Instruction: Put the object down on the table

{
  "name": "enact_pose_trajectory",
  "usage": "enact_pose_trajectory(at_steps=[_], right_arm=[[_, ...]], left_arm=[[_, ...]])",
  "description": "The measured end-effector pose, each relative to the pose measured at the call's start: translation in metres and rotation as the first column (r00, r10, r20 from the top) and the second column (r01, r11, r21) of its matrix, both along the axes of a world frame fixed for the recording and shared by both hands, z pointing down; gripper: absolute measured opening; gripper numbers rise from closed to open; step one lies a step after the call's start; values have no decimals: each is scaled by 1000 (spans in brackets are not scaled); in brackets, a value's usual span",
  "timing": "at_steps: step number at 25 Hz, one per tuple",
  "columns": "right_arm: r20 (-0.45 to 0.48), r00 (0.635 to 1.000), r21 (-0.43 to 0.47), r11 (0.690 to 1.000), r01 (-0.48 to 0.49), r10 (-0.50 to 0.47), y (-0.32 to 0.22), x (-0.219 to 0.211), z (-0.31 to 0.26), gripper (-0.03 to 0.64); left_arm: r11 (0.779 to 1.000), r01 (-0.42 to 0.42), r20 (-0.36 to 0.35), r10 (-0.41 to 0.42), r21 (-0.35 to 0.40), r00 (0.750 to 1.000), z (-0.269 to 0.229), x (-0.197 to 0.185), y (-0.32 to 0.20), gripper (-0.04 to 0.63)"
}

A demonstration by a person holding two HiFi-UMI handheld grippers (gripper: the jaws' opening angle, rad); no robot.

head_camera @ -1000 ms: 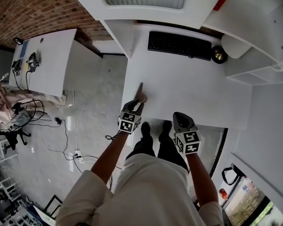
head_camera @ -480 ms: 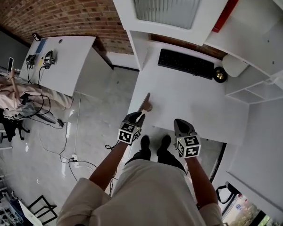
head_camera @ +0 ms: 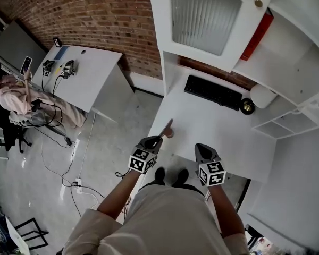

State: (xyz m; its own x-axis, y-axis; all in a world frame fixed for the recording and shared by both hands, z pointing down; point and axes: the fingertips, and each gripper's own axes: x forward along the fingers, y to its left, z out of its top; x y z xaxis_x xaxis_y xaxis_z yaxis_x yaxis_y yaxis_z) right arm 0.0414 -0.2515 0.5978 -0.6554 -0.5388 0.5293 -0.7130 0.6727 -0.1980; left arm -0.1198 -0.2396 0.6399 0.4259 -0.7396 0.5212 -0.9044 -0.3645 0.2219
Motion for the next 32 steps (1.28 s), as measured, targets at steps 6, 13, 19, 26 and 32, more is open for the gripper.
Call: enact_pose_trajectory(at_steps=[6, 13, 19, 26, 32], right_arm=[[22, 999, 57, 998, 32, -33, -3, -3, -29, 3], [54, 997, 126, 991, 50, -57, -10, -11, -63, 3], [35, 995, 226, 971, 79, -89, -14, -11, -91, 3], [56, 995, 296, 953, 67, -88, -23, -8, -126, 2], [71, 995, 317, 947, 46, -72, -24, -7, -134, 2]], left_arm=[[996, 48, -10, -48, 81, 999, -41, -10, 6, 17], [981, 101, -42, -96, 168, 995, -88, -27, 9, 2], [958, 143, -18, -143, 250, 990, -121, -41, 10, -6], [936, 175, -32, -174, 306, 984, -155, -55, 12, -6], [921, 178, -28, -179, 347, 983, -168, -59, 12, -6]])
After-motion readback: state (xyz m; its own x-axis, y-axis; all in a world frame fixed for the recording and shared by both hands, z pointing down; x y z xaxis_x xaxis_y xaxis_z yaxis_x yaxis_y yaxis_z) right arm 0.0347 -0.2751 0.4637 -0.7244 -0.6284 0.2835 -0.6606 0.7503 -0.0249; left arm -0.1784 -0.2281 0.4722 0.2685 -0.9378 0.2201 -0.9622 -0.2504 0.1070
